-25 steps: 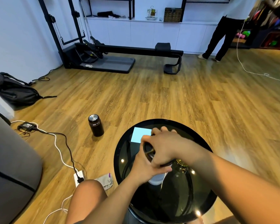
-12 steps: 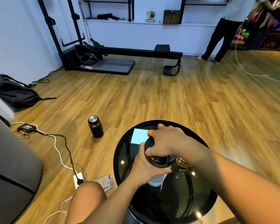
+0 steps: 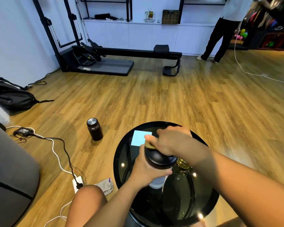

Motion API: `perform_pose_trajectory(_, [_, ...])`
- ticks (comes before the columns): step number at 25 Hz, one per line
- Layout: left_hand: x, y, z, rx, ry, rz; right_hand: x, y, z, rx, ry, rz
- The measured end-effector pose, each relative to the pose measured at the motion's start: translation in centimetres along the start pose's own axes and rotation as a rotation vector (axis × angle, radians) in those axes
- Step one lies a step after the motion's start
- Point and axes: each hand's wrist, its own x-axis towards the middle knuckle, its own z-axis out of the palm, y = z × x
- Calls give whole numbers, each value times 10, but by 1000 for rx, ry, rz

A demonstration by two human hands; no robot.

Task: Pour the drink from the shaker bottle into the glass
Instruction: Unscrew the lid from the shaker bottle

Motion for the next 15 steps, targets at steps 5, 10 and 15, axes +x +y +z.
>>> perform_pose_trajectory(5, [1,0,1,25,-34,-7,1,-8,3,139,-127,-218])
perform_pose_trajectory(10, [-1,5,1,42,-92,18,-11,-16,23,105,57,-599])
perform_pose_trajectory(15, [-4,6,-1,-6,1,5,1,-4,1,-57,90,-69])
